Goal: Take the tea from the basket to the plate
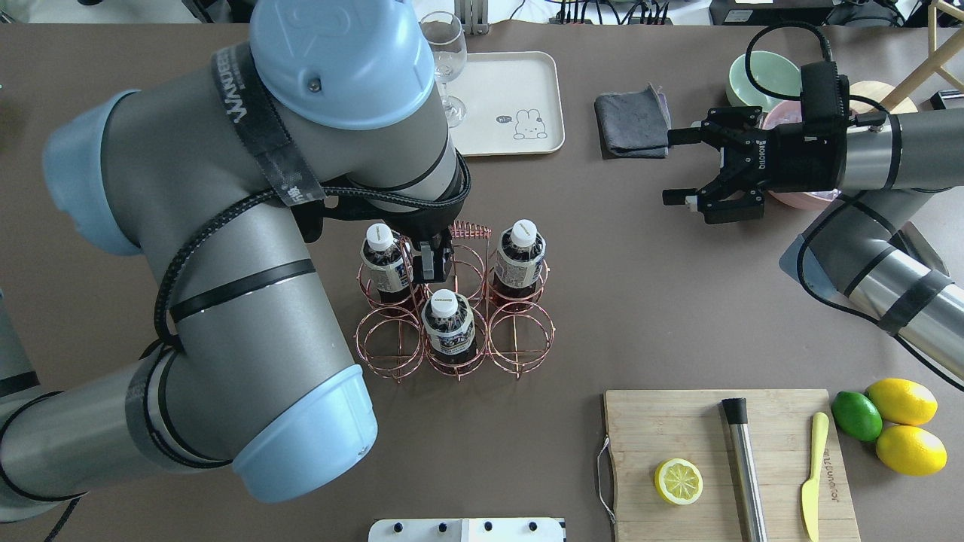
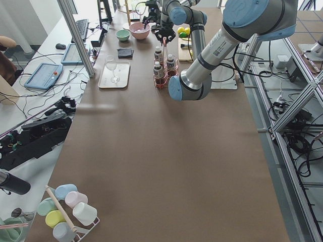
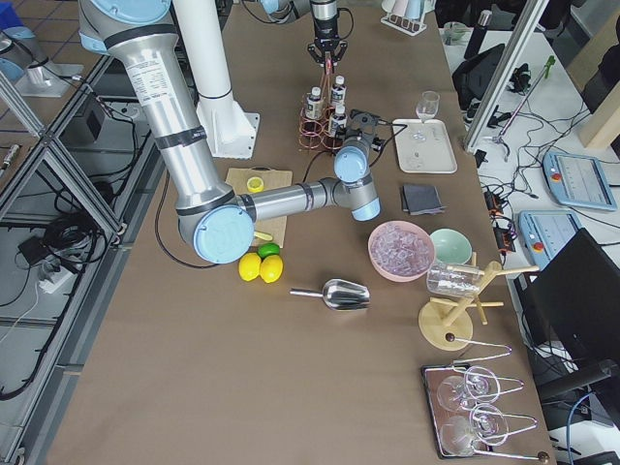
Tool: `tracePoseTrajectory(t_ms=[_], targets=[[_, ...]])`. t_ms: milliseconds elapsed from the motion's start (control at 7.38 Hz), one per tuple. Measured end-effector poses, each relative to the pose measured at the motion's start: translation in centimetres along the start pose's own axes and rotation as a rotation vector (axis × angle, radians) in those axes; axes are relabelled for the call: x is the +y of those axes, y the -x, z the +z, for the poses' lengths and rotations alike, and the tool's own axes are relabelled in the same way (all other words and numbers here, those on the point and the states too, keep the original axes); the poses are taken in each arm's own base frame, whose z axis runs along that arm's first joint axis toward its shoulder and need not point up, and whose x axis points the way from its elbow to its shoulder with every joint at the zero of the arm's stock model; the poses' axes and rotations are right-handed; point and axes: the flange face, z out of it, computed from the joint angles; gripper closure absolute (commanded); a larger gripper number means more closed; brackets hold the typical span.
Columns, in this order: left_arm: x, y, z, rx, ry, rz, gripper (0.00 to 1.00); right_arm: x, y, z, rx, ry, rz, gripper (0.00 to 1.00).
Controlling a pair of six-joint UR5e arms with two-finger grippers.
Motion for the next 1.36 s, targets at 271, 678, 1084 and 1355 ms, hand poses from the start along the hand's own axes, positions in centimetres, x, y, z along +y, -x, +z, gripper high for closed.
tracePoseTrajectory(t_ms=[271, 678, 1084, 1355], targets=[[0.0, 0.0, 0.0, 0.001, 0.0, -0.001, 1.0, 1.0, 1.0, 1.5, 0.02, -0.067, -0.005, 0.01], [0.0, 0.0, -0.3, 0.005, 0.003, -0.001, 1.0, 0.8, 1.9, 2.6, 0.008, -0.11, 0.014, 0.01], [0.0, -0.1, -0.4, 0.007, 0.005, -0.001, 1.0, 0.0, 3.8, 4.2, -0.039, -0.129, 0.018, 0.01], [0.1, 0.0, -0.5, 0.007, 0.007, -0.001, 1.0, 0.0, 7.3, 8.2, -0.118, -0.145, 0.036, 0.01]])
